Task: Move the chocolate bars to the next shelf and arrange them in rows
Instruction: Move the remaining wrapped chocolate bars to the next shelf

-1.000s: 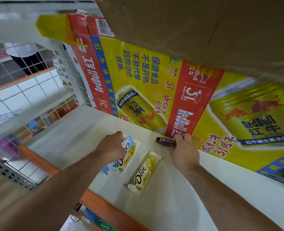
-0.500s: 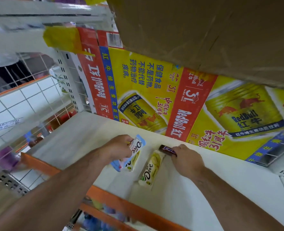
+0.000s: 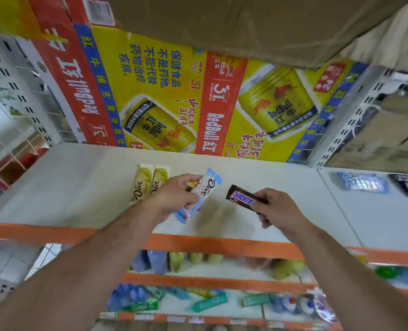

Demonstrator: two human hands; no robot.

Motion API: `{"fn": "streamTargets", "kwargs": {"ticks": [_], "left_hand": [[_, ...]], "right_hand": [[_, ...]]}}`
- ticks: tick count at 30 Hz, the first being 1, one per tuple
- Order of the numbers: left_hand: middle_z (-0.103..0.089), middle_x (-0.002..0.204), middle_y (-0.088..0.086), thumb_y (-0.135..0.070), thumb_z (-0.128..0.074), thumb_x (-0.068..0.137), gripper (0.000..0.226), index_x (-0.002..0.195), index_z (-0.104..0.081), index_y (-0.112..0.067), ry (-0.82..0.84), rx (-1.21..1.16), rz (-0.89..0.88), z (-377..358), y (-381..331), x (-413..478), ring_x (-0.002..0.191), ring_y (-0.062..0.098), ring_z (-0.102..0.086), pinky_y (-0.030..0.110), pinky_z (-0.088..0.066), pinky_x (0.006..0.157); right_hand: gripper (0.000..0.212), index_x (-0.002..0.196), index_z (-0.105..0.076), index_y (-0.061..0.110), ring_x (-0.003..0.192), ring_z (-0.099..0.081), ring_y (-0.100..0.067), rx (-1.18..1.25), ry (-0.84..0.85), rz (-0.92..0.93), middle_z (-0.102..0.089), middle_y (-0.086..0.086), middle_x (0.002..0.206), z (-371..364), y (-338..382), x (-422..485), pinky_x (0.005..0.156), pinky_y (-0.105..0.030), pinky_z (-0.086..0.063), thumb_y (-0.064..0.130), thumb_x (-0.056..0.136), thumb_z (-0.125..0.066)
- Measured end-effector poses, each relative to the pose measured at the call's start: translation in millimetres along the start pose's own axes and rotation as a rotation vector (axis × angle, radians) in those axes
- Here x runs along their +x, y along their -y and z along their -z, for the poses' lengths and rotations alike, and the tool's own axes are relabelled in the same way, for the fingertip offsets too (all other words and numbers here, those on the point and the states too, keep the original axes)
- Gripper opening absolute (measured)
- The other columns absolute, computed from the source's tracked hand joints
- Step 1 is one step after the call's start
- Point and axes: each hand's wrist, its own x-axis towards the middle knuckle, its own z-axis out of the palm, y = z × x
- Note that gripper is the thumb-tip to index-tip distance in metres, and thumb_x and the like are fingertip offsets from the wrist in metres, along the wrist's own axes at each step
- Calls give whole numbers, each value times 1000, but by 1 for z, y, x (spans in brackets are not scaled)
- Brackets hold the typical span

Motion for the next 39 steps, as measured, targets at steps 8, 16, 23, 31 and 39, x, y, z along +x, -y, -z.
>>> {"fn": "streamTargets", "kwargs": {"ticks": [8, 16, 23, 31, 39], "left_hand": [[-70, 100, 11, 10, -64, 77, 42, 111, -64, -16, 107, 103, -42, -73, -20, -4, 67, 20, -63, 28, -50, 44], [-70, 97, 15, 11, -64, 79, 37, 107, -64, -12, 178, 138, -76, -185, -46, -12, 62, 18, -60, 24, -47, 45], [-60, 82, 13, 15, -53, 73, 40, 99, -55, -16, 77, 80, -57, -309, -63, -18, 49, 19, -51, 28, -47, 55], [-63, 70, 9, -10, -63, 87, 8, 81, -58, -9, -26, 1, -29, -401, -93, -5, 56, 20, -59, 29, -49, 52], [-56, 60, 8, -4, -56, 85, 9, 85, -57, -12, -3, -26, 4, -446, -116, 50, 46, 18, -52, 25, -32, 45]], "right_hand": [[6, 91, -66, 11, 47, -44, -21, 68, -109, -16, -53, -9, 53, 51, -35, -58, 49, -30, -42, 7, 86, -67], [6, 89, -68, 12, 44, -46, -18, 91, -204, -29, -55, -5, 51, 137, -84, -111, 49, -30, -44, 7, 85, -69], [4, 90, -64, 8, 44, -47, -17, 32, -196, 0, -57, -6, 53, 233, -133, -152, 48, -30, -43, 7, 87, -67], [2, 90, -63, 9, 44, -47, -20, 93, -245, 24, -54, -6, 51, 319, -170, -163, 48, -30, -42, 8, 90, -66], [4, 92, -64, 5, 47, -46, -22, 120, -287, -45, -54, -10, 55, 370, -194, -124, 47, -30, -39, 8, 90, -66]]}}
